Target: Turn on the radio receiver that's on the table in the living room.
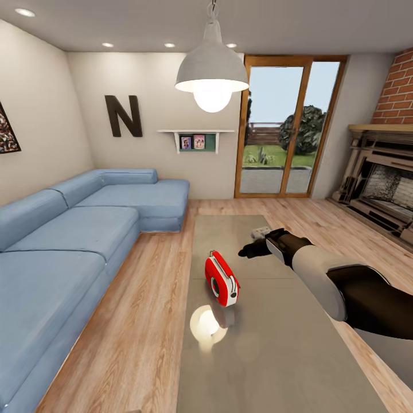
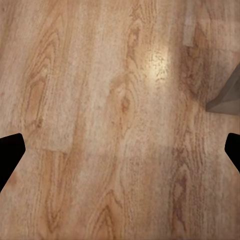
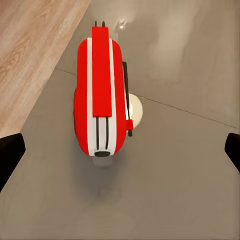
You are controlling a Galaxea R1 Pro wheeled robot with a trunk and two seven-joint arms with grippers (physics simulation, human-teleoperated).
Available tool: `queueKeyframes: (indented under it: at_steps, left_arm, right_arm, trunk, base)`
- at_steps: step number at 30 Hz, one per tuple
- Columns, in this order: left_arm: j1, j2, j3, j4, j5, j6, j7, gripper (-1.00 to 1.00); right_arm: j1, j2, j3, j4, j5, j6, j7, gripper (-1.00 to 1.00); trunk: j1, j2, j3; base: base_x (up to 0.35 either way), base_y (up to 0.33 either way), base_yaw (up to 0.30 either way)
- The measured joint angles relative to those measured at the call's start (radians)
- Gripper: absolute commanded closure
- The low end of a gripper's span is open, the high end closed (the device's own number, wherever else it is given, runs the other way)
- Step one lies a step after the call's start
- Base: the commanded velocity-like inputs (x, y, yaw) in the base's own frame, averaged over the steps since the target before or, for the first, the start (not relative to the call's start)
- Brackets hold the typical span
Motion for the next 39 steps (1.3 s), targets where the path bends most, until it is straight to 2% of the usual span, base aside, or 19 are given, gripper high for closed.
queueKeyframes:
  at_steps: [12,32,39]
  left_arm:
    - [0.0,0.001,-0.002,0.0,0.0,0.005,0.0,-1.0]
    - [0.001,0.0,-0.001,0.001,0.0,0.005,0.001,-1.0]
    - [0.0,0.0,-0.001,0.0,0.0,0.005,0.001,-1.0]
  right_arm:
    - [0.0,-0.001,0.0,0.0,0.0,-0.006,0.0,-1.0]
    - [0.0,-0.001,0.002,0.0,-0.001,-0.006,0.001,-1.0]
    - [0.0,-0.001,0.002,0.0,-0.001,-0.006,0.001,-1.0]
  trunk:
    - [0.0,0.0,0.0]
    - [0.0,0.0,0.0]
    - [0.0,0.0,0.0]
  base:
    - [0.136,-0.009,0.0]
    - [0.005,-0.001,0.0]
    - [0.0,0.0,-0.166]
